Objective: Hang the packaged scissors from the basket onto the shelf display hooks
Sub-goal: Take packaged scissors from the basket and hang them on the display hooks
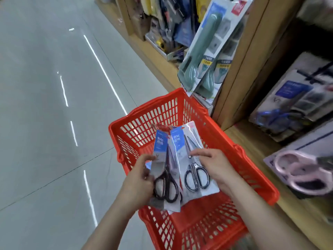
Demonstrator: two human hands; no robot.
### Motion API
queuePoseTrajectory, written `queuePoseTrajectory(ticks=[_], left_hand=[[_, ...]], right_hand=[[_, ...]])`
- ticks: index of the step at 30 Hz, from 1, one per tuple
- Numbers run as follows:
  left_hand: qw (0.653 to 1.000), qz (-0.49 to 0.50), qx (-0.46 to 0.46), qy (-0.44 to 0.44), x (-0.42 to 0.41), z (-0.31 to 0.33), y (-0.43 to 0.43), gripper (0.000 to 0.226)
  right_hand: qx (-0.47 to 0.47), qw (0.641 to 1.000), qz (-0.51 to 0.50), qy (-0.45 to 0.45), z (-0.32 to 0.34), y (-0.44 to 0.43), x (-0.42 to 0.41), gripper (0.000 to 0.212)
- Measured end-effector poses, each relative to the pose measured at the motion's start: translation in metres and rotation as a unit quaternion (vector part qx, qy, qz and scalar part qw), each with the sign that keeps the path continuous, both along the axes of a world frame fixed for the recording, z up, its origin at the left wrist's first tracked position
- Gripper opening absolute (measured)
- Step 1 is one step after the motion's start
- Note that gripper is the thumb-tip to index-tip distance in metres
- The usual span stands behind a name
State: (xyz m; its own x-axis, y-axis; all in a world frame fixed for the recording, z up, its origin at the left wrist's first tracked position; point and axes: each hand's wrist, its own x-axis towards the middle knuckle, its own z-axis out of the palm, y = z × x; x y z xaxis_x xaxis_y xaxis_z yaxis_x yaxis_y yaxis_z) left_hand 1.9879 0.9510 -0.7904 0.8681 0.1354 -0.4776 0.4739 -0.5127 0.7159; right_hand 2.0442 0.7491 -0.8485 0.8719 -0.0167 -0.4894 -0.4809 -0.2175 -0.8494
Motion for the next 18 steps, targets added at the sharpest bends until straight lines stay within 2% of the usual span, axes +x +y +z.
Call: queuePoseTrajectory(ticks=[2, 5, 9, 14, 18], left_hand=[[0.997, 0.029, -0.055, -0.049, -0.019, 0.021, -0.005, 0.056], [0.983, 0.070, -0.130, -0.110, -0.035, 0.051, -0.008, 0.060], [0.954, 0.083, -0.220, -0.185, -0.038, 0.100, -0.021, 0.047], [0.915, 0.016, -0.328, -0.236, -0.062, 0.178, -0.063, 0.038], [0.898, -0.099, -0.378, -0.201, -0.093, 0.224, -0.094, 0.032]], right_hand=[[0.019, 0.999, -0.019, -0.047, 0.028, -0.005, -0.006, 0.050], [0.078, 0.989, -0.062, -0.106, 0.080, -0.012, -0.016, 0.043], [0.179, 0.965, -0.085, -0.173, 0.166, -0.023, -0.038, 0.015], [0.235, 0.925, -0.078, -0.287, 0.255, -0.035, -0.087, 0.025], [0.171, 0.907, -0.120, -0.367, 0.302, -0.061, -0.143, 0.046]])
